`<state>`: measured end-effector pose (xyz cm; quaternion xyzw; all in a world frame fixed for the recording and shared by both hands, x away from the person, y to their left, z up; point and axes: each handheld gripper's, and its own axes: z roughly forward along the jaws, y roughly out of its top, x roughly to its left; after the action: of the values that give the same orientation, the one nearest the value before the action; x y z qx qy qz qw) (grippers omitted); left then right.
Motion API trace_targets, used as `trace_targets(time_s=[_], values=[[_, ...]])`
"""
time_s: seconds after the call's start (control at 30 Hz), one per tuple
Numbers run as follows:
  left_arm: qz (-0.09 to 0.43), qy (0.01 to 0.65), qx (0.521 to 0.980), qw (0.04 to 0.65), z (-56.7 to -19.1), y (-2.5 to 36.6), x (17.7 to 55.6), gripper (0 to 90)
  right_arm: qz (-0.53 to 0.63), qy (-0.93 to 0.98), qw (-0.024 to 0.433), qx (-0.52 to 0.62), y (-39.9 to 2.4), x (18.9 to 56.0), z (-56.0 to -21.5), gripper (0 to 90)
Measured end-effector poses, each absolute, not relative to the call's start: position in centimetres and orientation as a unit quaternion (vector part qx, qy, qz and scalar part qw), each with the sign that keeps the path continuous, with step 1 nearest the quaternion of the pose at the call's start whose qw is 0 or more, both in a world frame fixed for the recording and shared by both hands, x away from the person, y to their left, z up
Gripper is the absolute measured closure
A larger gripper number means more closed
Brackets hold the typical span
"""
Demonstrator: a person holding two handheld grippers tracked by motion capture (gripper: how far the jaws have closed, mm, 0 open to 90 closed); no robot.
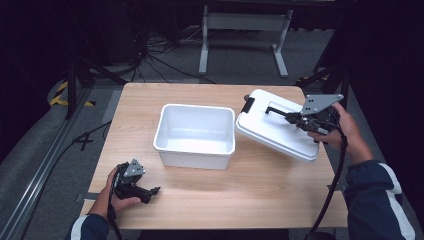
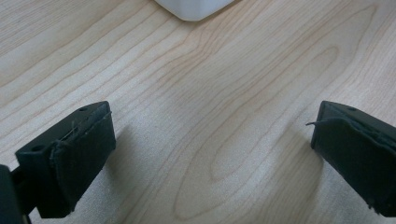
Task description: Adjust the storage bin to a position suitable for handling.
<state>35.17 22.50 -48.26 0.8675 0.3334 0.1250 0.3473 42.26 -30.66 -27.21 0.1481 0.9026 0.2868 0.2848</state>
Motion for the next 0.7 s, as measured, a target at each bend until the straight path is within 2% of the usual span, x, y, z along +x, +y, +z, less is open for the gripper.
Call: trace_targets(time_s=[0.7], values=[[0.124,0.335,0.867,0.348,-48.3,22.5,35.1,0.3,0.269,0.905,0.263,0.201,-31.8,44.8,-31.8,84.5]])
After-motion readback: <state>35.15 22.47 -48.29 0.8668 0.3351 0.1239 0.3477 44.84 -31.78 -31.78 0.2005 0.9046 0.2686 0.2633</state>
